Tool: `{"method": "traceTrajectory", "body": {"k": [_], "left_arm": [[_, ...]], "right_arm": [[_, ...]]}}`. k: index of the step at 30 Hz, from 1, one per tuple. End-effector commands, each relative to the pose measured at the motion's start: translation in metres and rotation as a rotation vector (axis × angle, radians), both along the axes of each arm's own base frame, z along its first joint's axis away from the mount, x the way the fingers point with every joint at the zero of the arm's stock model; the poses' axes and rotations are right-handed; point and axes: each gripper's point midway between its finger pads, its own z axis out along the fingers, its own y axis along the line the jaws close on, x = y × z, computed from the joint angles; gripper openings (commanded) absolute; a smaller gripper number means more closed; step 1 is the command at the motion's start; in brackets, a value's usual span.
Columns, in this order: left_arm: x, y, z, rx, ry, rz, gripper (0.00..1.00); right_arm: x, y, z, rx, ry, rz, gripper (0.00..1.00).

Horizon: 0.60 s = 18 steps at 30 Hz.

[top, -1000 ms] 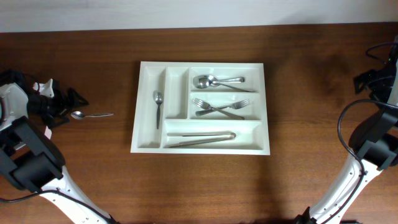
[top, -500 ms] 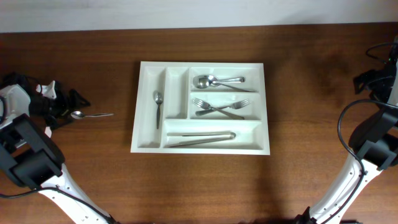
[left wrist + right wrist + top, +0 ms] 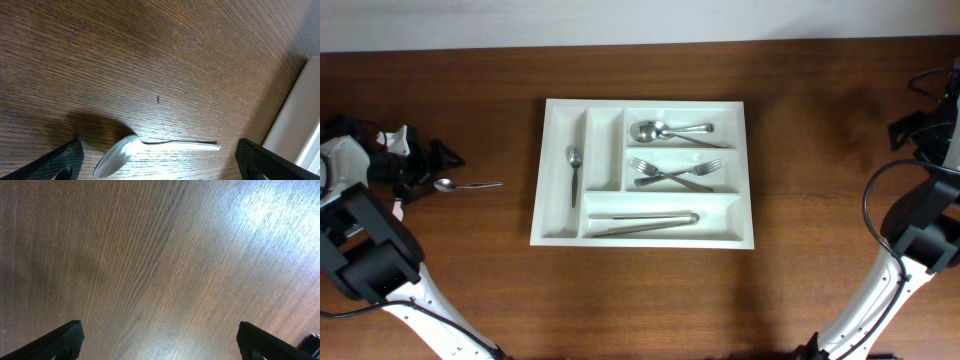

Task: Pack container

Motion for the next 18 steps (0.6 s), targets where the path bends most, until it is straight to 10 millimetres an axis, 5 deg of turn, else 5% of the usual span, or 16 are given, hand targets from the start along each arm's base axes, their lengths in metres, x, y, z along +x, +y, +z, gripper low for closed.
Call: {"method": "traceTrajectory", "body": {"k": [1, 8, 18], "left_arm": [[-0.0012, -0.0040, -0.0102, -0.031, 0.000, -0.018, 1.00], [-0.0019, -0.0043, -0.0134, -0.035, 0.007, -0.018, 0.68], [-0.0021, -0.0043, -0.0136, -0.034, 0.008, -0.018, 0.51]], "right_arm": [[0.0013, -0.0004, 0.0199, -0.033, -0.037, 0.005, 0.99], [0.0013, -0.0004, 0.0199, -0.033, -0.037, 0.005, 0.99], [0.0013, -0.0004, 0.0199, -0.033, -0.037, 0.005, 0.99]]}}
